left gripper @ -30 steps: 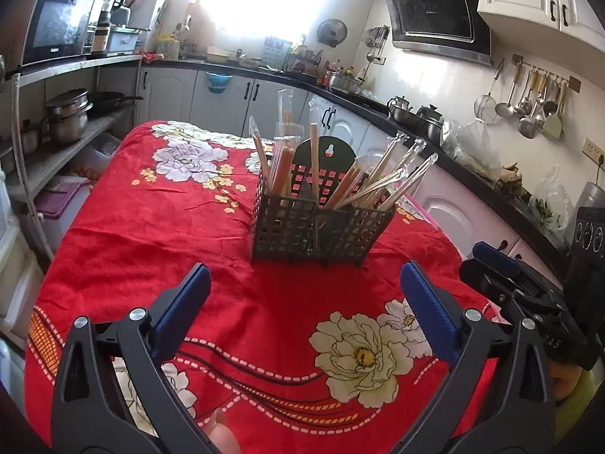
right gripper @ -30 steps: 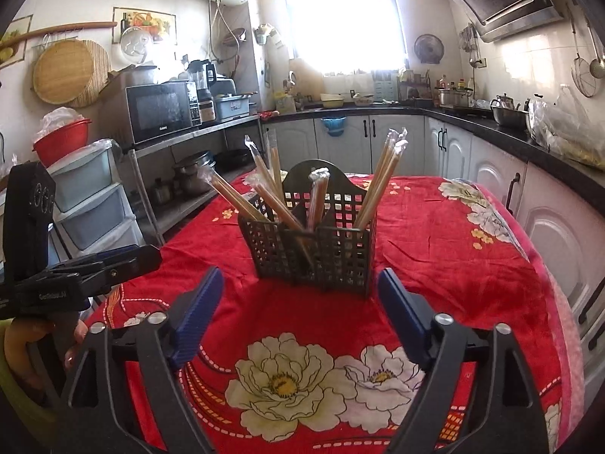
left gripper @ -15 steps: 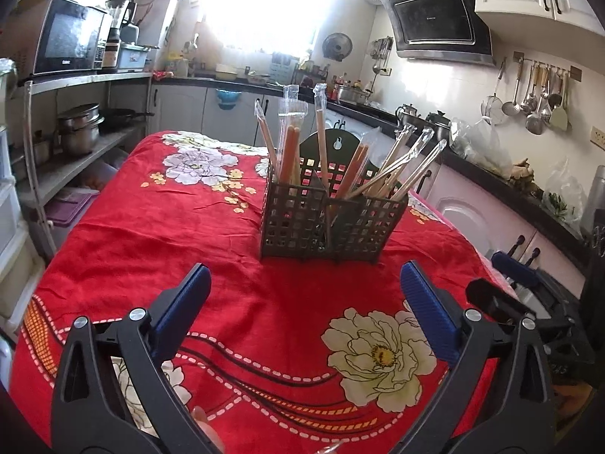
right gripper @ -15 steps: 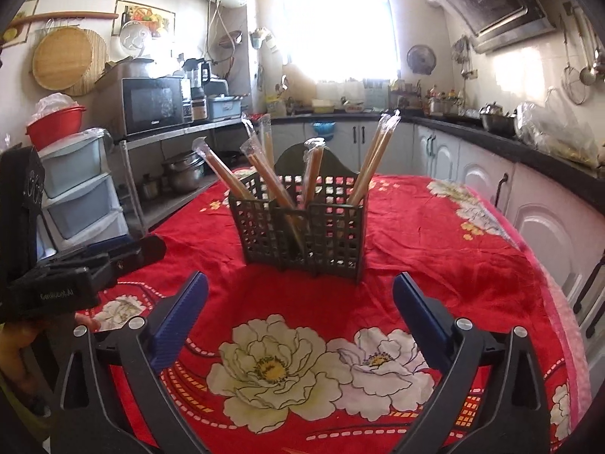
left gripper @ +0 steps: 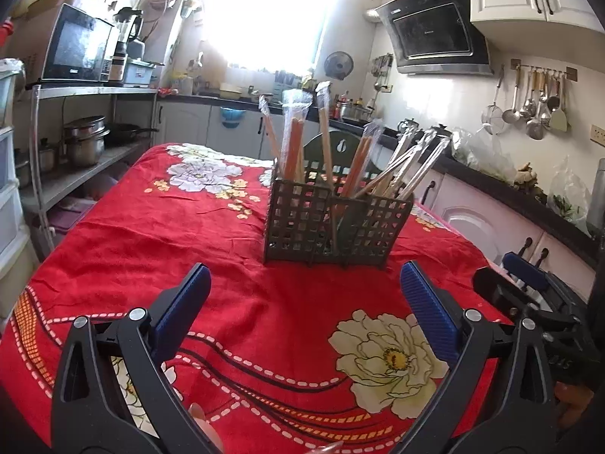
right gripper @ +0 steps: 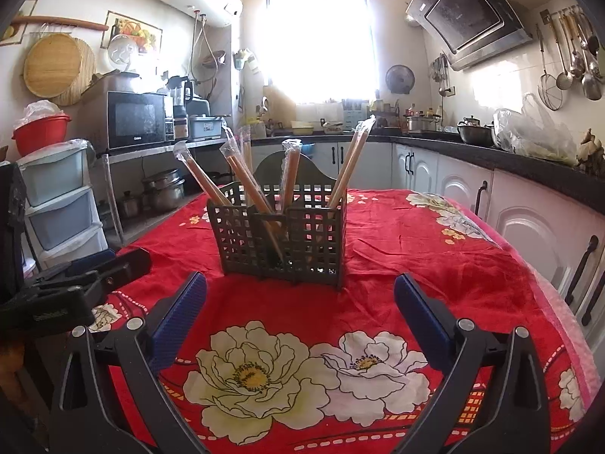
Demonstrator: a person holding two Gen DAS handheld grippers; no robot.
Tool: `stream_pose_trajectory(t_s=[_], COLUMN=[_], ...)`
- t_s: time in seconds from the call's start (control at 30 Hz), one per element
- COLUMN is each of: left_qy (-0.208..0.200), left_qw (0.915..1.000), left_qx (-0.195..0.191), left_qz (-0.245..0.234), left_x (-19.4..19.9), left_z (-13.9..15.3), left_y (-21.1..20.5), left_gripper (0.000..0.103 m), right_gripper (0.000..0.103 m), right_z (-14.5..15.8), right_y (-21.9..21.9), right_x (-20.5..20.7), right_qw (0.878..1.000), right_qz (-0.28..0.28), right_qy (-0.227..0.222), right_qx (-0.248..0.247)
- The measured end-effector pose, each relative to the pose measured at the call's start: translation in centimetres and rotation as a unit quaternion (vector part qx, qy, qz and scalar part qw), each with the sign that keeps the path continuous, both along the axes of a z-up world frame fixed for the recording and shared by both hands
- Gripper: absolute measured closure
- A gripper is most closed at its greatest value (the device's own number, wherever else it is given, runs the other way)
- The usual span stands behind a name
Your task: Organize utensils
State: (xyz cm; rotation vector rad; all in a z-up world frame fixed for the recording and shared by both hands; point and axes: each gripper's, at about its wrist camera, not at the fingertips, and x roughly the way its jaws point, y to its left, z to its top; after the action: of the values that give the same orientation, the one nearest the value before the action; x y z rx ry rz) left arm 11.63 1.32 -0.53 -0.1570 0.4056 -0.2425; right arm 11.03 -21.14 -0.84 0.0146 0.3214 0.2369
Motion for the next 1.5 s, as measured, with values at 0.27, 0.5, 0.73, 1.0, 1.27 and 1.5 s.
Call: stream_pose_trajectory(t_s=[0.27,0.5,0.73,1.0,1.27,1.5], left_qy=[0.009,-0.006,-0.008,-0.012,-0.011,-0.012], left_qw=[0.9993,0.9994,0.9995,0.9994,0.9995,0.9994], left_qx=[0.012,0.015,0.015,0.017,0.017,0.017], left_qz=[0.035,0.030,0.028,0.026,0.026,0.026], left_x=[0.43,-0.15,-0.21,-0.37,-0.36,-0.39], left_z=[-0.65,-0.55,-0.58,-0.57,-0.56,-0.55], left_y=[0.29,0.19,0.15,0.02,0.07,0.07], left_gripper=[0.011,0.011,0.011,0.011,0.011,0.011], right_gripper=[0.006,0.006,0.006,0.006,0.006,0.006], right_z=[-0.64,-0.85,-0.84,-0.83,-0.81,-0.79], right_y=[0.09,-0.30,-0.12,0.02,0.04,0.09], right_x=[-0.22,-0.12,-0.34,-0.35,-0.36,-0.32], right_qw=[1.000,1.000,1.000,1.000,1.000,1.000], right_qz=[-0.004,-0.006,-0.006,-0.005,-0.006,-0.005], right_qy=[-0.011,-0.005,-0.008,-0.007,-0.008,-0.007], right_qx=[0.003,0.013,0.010,0.008,0.009,0.009])
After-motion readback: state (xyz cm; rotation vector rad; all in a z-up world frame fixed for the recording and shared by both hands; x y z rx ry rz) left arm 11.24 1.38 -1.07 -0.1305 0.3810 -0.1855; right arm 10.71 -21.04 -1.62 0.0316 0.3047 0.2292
